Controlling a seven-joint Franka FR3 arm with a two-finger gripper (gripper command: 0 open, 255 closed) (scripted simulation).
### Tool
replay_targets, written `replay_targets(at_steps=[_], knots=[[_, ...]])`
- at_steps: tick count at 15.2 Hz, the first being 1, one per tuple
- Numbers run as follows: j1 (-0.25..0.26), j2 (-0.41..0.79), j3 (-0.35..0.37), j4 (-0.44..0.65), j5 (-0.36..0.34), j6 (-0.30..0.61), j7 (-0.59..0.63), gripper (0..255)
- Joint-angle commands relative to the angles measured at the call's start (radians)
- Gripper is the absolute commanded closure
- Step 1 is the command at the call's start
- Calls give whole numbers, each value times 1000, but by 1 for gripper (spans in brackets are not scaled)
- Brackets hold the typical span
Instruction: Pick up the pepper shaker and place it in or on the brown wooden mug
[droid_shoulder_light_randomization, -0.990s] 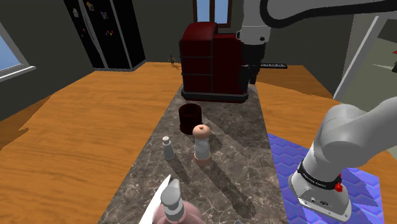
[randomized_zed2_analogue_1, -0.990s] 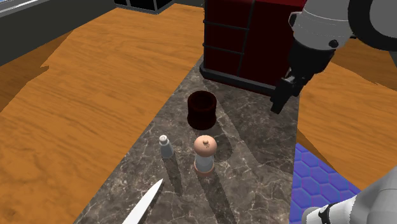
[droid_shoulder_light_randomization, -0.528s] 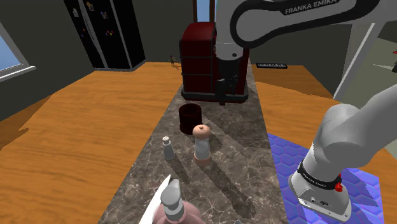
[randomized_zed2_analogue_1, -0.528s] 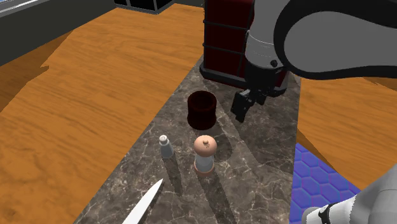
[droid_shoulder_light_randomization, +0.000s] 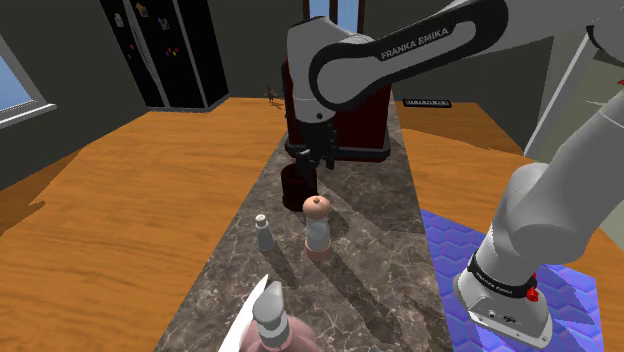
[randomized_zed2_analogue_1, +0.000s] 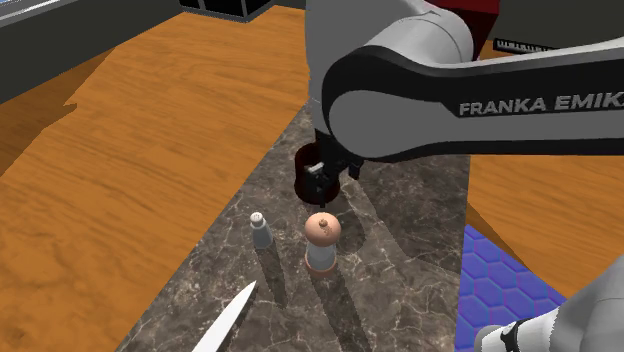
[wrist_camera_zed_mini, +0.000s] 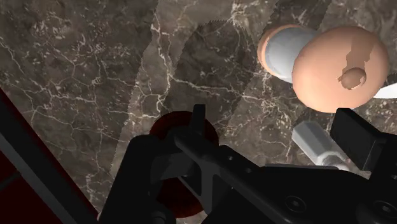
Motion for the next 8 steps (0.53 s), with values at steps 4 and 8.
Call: replay_targets(at_steps=[4,8], knots=[[22,188,56,125,-45,51,93,0],[49,345,84,246,-99,70,167,0]])
